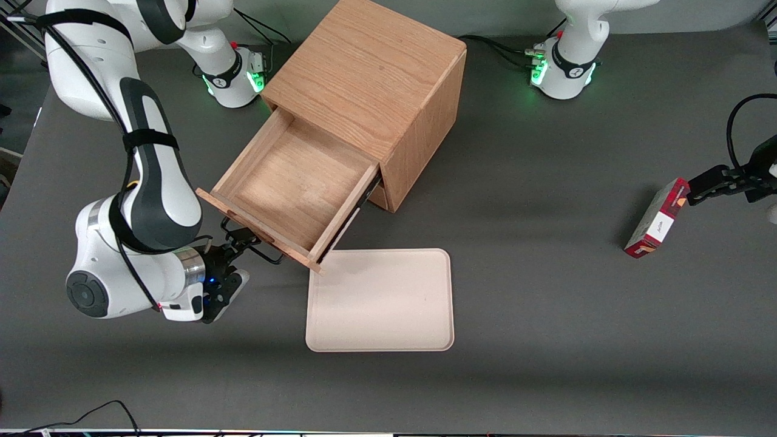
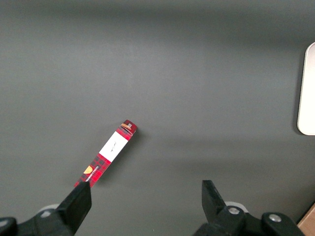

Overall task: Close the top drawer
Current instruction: 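Push the drawer front with the right gripper into the cabinet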

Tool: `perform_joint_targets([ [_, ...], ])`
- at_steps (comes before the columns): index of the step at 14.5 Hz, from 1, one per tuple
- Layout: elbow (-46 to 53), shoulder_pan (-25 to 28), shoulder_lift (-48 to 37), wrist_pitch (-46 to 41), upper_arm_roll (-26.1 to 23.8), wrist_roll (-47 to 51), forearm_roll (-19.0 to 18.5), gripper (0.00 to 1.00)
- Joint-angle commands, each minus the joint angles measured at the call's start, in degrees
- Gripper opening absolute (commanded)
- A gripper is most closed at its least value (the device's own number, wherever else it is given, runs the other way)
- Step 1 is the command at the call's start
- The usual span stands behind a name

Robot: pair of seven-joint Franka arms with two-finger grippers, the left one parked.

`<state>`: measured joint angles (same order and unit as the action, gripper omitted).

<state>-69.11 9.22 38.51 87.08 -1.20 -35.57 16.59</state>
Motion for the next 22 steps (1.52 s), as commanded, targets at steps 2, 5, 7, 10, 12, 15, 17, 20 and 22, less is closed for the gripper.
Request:
perform_joint_targets([
  [2, -10.94, 0.18, -7.39, 3.79, -0.38, 3.4, 2.83, 1.0],
  [5, -16.56, 0.36, -11.25, 5.72, -0.73, 4.28, 4.05, 1.0],
  [7, -21.39, 0.8, -14.42, 7.56, -0.82, 4.28, 5.2, 1.0],
  [10, -26.06, 0.97, -17.67, 9.07, -0.99, 4.81, 5.29, 1.0],
  [12, -28.87, 0.88, -19.78, 9.94, -3.01, 6.38, 5.29, 1.0],
  [15, -32.57, 0.88, -21.9, 12.31, -5.12, 9.29, 5.29, 1.0],
  [17, -35.02, 0.88, -23.65, 13.72, -5.91, 10.43, 5.38, 1.0],
  [20, -40.47, 0.88, -27.34, 16.44, -7.14, 10.96, 7.31, 1.0],
  [22, -43.55, 0.88, -29.45, 17.59, -8.2, 11.05, 7.31, 1.0],
])
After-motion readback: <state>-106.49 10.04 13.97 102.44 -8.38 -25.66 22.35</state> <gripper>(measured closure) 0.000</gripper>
